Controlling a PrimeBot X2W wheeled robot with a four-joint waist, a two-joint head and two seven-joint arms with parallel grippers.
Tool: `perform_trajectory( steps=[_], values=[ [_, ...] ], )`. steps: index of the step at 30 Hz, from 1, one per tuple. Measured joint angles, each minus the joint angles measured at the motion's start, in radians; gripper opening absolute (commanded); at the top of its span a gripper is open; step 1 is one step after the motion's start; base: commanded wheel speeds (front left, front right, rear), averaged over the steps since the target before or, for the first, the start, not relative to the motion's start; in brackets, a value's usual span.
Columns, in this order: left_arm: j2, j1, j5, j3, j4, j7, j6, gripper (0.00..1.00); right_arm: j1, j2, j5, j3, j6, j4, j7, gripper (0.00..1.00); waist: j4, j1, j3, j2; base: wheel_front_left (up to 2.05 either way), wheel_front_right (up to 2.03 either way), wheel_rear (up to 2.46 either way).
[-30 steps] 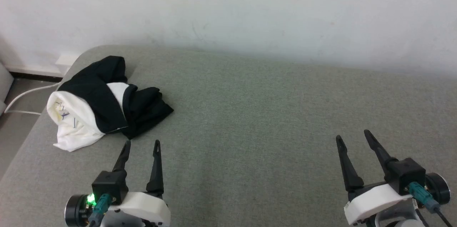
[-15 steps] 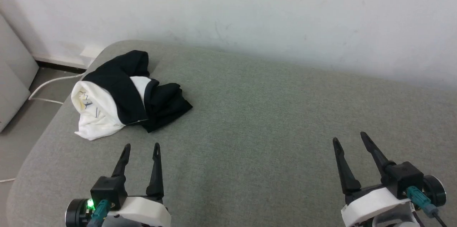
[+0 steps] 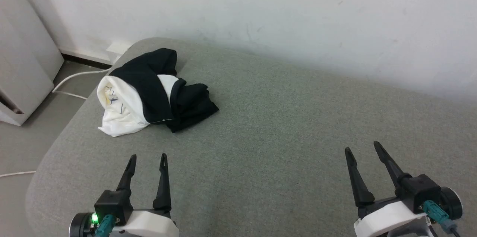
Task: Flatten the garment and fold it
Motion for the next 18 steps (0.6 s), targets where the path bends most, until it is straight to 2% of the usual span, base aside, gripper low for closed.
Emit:
perform_trajectory(
  steps=[18],
  values=[
    [0.0,0.012,-0.017,-0.015,0.007,-0.038,0.001,1.0,0.007,0.0,0.01,0.026,0.0,0.023,-0.037,1.0,0.084,0.0,-0.007,0.0,0.0,0.0,0.0]
  ],
)
